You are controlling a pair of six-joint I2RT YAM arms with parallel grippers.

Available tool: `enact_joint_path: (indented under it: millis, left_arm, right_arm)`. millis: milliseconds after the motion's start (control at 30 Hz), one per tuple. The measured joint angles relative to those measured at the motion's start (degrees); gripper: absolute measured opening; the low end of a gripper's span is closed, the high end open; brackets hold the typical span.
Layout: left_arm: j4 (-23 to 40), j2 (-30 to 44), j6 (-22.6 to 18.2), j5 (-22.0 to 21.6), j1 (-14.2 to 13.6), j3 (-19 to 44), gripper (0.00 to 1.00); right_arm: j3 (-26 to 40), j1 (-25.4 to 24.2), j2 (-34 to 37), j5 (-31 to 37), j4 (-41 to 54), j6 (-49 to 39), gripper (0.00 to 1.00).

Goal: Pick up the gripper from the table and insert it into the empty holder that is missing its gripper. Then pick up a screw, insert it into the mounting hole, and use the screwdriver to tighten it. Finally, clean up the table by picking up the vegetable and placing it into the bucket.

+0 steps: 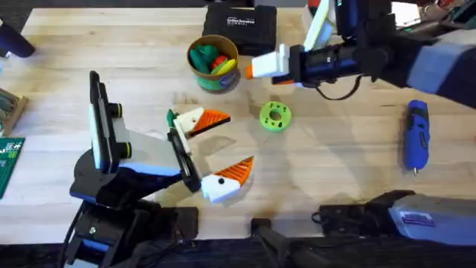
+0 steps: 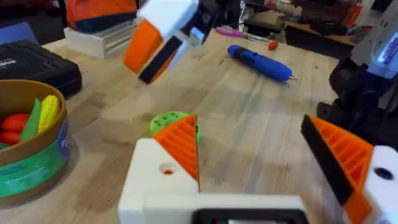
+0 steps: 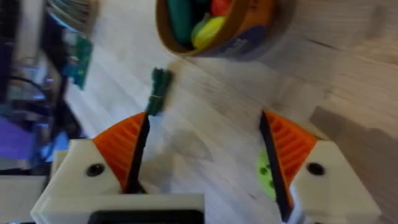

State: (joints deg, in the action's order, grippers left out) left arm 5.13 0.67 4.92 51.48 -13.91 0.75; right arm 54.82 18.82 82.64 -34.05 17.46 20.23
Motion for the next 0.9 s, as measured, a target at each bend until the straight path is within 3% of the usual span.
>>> enact_joint_path:
  millis: [167, 300, 333, 467, 600, 900]
  left_arm:
    - [0.0, 0.0, 0.0, 0.0, 0.0, 0.0, 0.985]
    - [0.0, 0.0, 0.0, 0.0, 0.0, 0.0, 0.986]
    - [0.0, 0.0, 0.0, 0.0, 0.0, 0.0, 0.986]
    - [0.0, 0.0, 0.0, 0.0, 0.0, 0.0, 0.986]
    - [0.0, 0.0, 0.0, 0.0, 0.0, 0.0, 0.986]
    - [0.0, 0.0, 0.0, 0.0, 0.0, 0.0, 0.985]
  right_arm:
    - [1.3, 4.4, -2.7, 19.2, 12.7, -9.9, 0.994]
    - [1.3, 6.6, -2.4, 26.4, 19.8, -13.5, 0.994]
    - [1.3, 6.7, -2.4, 27.3, 20.7, -14.1, 0.985]
    - [1.3, 6.7, -2.4, 30.0, 23.9, -15.2, 0.739]
    - [1.3, 7.9, -2.3, 31.2, 25.1, -15.7, 0.68]
    - [1.3, 14.9, 3.0, 31.7, 25.2, -16.0, 0.418]
